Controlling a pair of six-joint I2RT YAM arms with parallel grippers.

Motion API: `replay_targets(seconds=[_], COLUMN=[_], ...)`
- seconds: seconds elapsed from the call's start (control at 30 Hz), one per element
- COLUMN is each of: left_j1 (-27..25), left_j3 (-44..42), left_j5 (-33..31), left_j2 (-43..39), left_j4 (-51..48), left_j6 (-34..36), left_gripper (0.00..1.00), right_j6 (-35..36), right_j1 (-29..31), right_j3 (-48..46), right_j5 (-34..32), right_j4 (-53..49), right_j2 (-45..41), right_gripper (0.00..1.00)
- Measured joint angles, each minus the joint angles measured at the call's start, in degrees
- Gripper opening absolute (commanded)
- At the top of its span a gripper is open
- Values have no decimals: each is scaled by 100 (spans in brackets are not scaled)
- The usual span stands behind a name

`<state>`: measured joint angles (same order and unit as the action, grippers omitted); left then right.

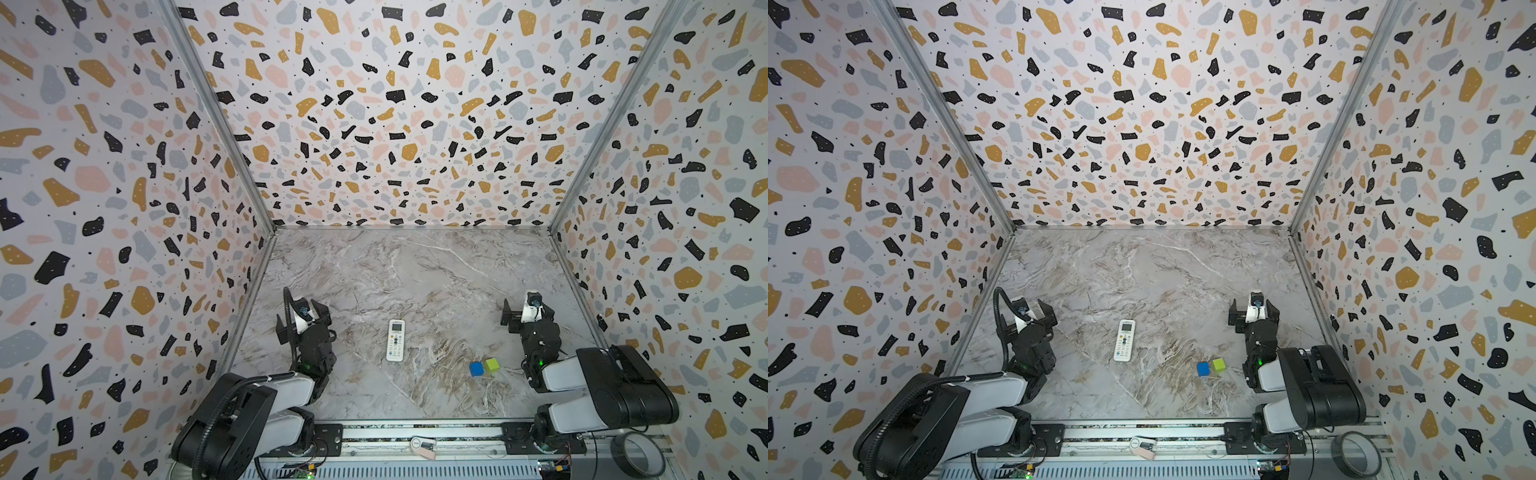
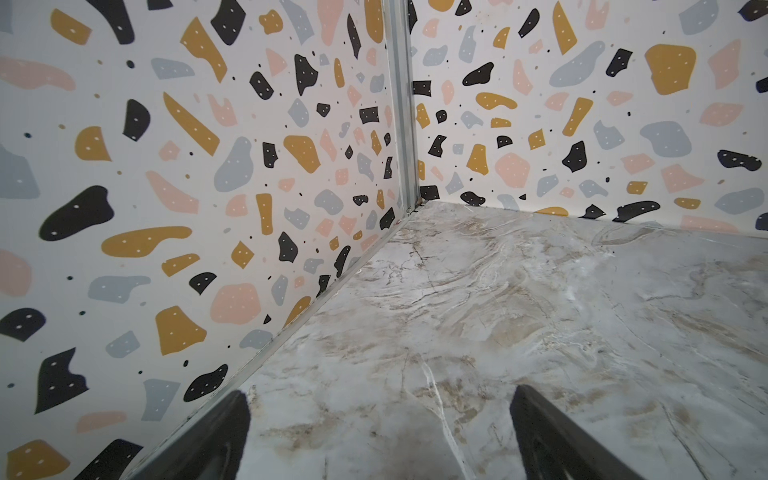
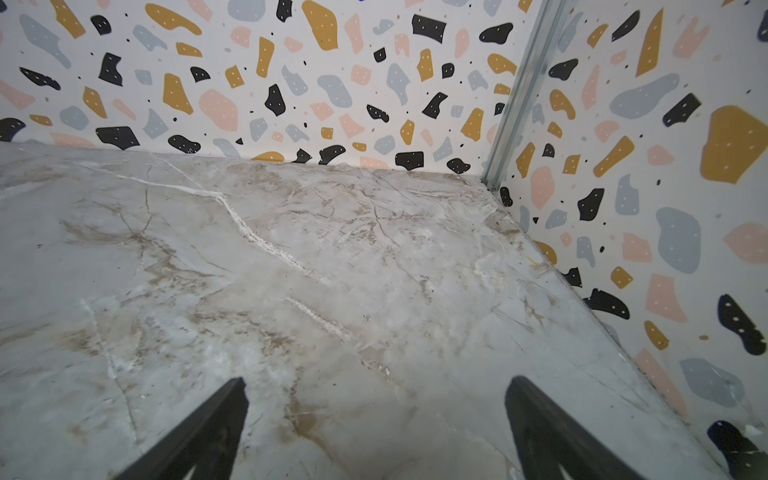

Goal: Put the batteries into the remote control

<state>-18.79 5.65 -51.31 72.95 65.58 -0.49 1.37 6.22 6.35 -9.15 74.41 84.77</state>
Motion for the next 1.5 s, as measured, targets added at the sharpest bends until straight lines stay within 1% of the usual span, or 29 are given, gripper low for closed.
replay_targets(seconds=[0.2, 0.43, 0.63, 0.87, 0.97, 1.03, 1.13, 1.23, 1.3, 1.37, 1.43, 1.5], left_j1=[4, 81, 299, 479, 522, 522, 522, 568, 608, 632, 645, 660], left_j3=[4, 293, 754, 1069, 1392, 1491, 1193, 538, 245, 157, 146, 149], left_j5=[293, 439, 503, 688, 640, 627, 654, 765, 833, 903, 909, 938], left_j2=[391, 529, 695, 817, 981, 1023, 852, 564, 472, 505, 717, 826], left_j4=[262, 166, -299, -866, -1239, -1322, -1104, -612, -409, -199, 181, 258], left_j6=[190, 238, 103, -48, -142, -175, -190, -210, -212, -212, -212, -216], left_gripper=[99, 99, 100, 99, 100, 100, 100, 99, 99, 99, 99, 99], right_j6=[-66, -120, -127, -127, -127, -127, -127, -125, -125, -127, -127, -127], right_j1=[-127, -188, -188, -188, -188, -188, -188, -188, -188, -188, -188, -188], right_j3=[476, 518, 518, 518, 518, 518, 518, 518, 518, 518, 518, 518], right_j5=[256, 369, 402, 404, 404, 404, 404, 404, 402, 402, 402, 402], right_j4=[-201, -337, -367, -374, -374, -376, -376, -376, -376, -376, -376, -374], right_j2=[98, 98, 98, 98, 98, 98, 98, 98, 98, 98, 98, 98], right_gripper=[99, 99, 99, 99, 99, 99, 99, 99, 99, 99, 99, 99])
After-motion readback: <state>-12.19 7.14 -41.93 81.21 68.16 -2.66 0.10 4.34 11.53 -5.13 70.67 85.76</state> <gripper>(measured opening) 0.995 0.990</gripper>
